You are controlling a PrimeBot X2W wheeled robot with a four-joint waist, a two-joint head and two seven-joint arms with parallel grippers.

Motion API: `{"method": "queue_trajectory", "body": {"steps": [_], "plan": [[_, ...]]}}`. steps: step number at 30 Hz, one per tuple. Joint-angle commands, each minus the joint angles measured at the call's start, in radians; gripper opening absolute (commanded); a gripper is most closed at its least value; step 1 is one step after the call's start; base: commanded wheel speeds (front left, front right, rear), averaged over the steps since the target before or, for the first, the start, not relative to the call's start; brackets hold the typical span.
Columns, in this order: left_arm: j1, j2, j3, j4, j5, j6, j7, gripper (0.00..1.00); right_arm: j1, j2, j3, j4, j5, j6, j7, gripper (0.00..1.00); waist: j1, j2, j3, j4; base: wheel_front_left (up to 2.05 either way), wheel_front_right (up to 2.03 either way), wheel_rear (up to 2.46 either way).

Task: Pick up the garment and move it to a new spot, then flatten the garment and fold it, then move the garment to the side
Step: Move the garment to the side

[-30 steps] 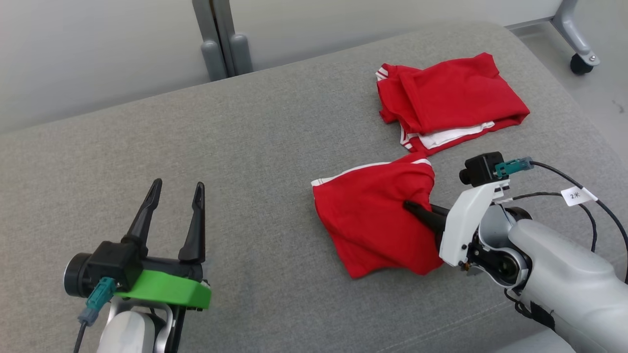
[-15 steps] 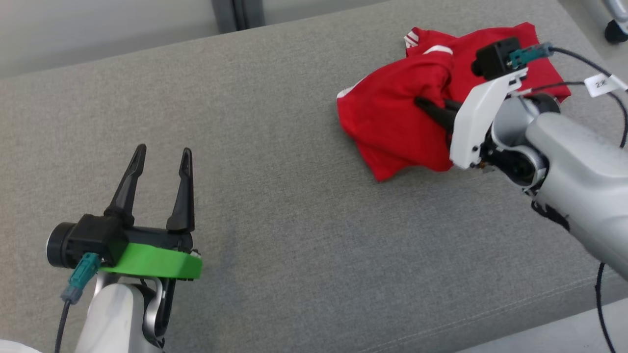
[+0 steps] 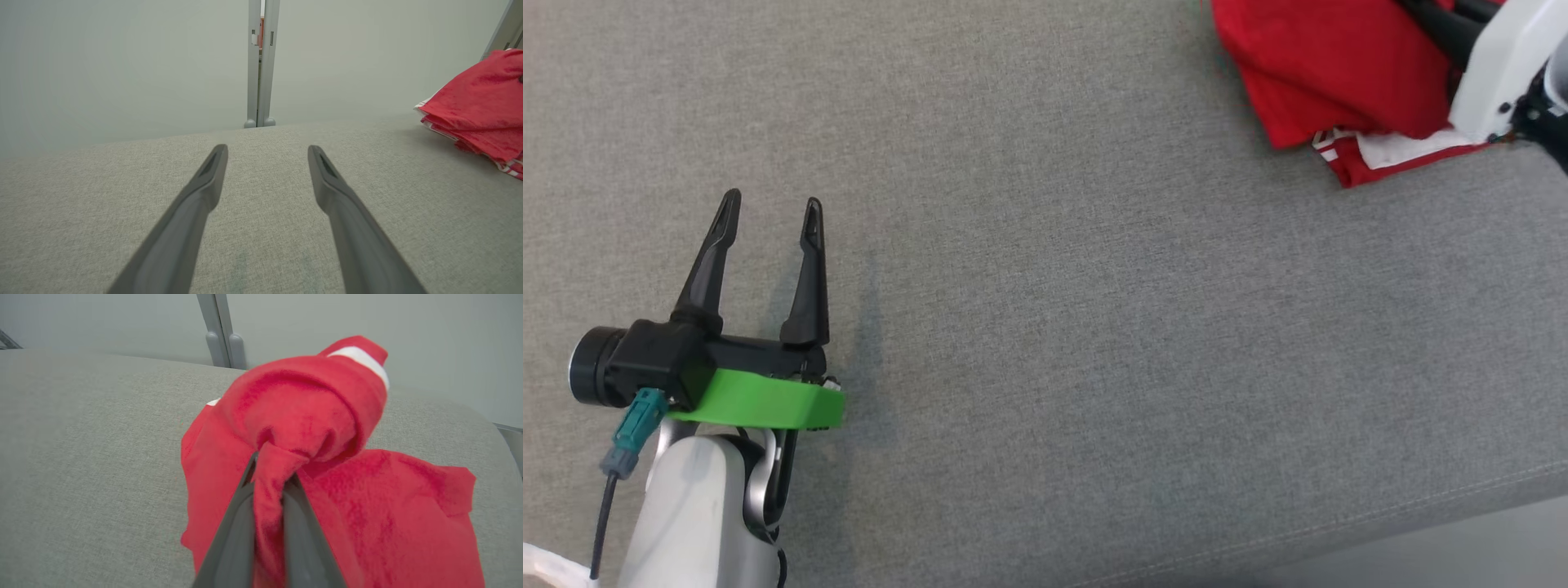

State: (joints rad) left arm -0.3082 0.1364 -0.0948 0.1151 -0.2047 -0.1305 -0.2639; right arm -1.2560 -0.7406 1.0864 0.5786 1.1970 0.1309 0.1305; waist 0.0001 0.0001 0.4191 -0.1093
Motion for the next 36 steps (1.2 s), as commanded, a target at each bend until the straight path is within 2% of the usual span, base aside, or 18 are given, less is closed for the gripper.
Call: {"method": "queue_trajectory", "body": {"steps": [1,7,13,14,15,16,23,26,29,31,36], "plan": [[-0.018,0.008,0.002,-0.002,0.005,0.000,0.000,1.00,-0.010,-0.029,0.011,-0.004,0.012,0.000,-0.001,0.00,-0.0001,-0.0001,0.037,0.005,0.00,0.00,0.00],[-0.024,0.022,0.007,-0.007,0.009,0.000,0.000,1.00,-0.023,-0.127,0.063,0.026,0.000,0.000,-0.016,0.00,-0.0001,-0.0001,0.071,-0.002,0.00,0.00,0.00],[-0.041,0.025,0.002,-0.010,0.012,0.000,0.000,1.00,-0.016,-0.114,0.091,0.164,-0.022,-0.001,-0.090,0.00,-0.0001,-0.0001,0.095,0.002,0.00,0.00,0.00],[-0.043,0.026,0.000,-0.009,0.013,0.000,0.000,1.00,-0.010,-0.102,0.093,0.194,-0.019,-0.001,-0.103,0.13,-0.0001,-0.0001,0.097,0.003,0.00,0.00,0.00],[-0.044,0.026,-0.002,-0.008,0.013,0.000,0.000,1.00,-0.008,-0.095,0.096,0.218,-0.024,-0.001,-0.114,0.44,-0.0001,-0.0001,0.099,0.004,0.00,0.00,0.00],[-0.046,0.027,-0.004,-0.006,0.013,0.000,0.000,1.00,-0.009,-0.086,0.098,0.247,-0.034,-0.001,-0.132,0.99,-0.0001,-0.0001,0.099,0.006,0.00,0.00,0.00],[-0.032,0.020,0.008,0.003,0.007,0.000,0.000,1.00,-0.023,-0.023,0.106,0.421,-0.090,-0.001,-0.297,1.00,-0.0001,-0.0001,0.046,0.018,0.00,0.00,0.00],[-0.011,0.007,0.028,0.005,0.004,0.000,0.000,1.00,-0.021,0.012,0.060,0.453,-0.068,-0.001,-0.372,1.00,-0.0001,-0.0001,-0.004,0.025,0.00,0.00,0.00],[0.018,-0.007,0.058,0.003,0.003,0.002,0.000,1.00,0.012,0.033,0.018,0.402,-0.069,-0.001,-0.394,1.00,-0.0001,-0.0001,-0.061,0.024,0.00,0.00,0.00],[0.038,-0.019,0.080,-0.006,-0.003,0.005,0.000,1.00,0.020,0.035,-0.055,0.325,-0.100,-0.001,-0.397,1.00,-0.0001,-0.0001,-0.102,0.021,0.00,0.00,0.00],[0.102,-0.044,0.110,0.021,-0.043,0.004,0.000,1.00,0.214,0.063,-0.255,0.151,-0.214,-0.001,-0.395,1.00,-0.0001,-0.0001,-0.211,0.019,0.00,0.00,0.00]]}}
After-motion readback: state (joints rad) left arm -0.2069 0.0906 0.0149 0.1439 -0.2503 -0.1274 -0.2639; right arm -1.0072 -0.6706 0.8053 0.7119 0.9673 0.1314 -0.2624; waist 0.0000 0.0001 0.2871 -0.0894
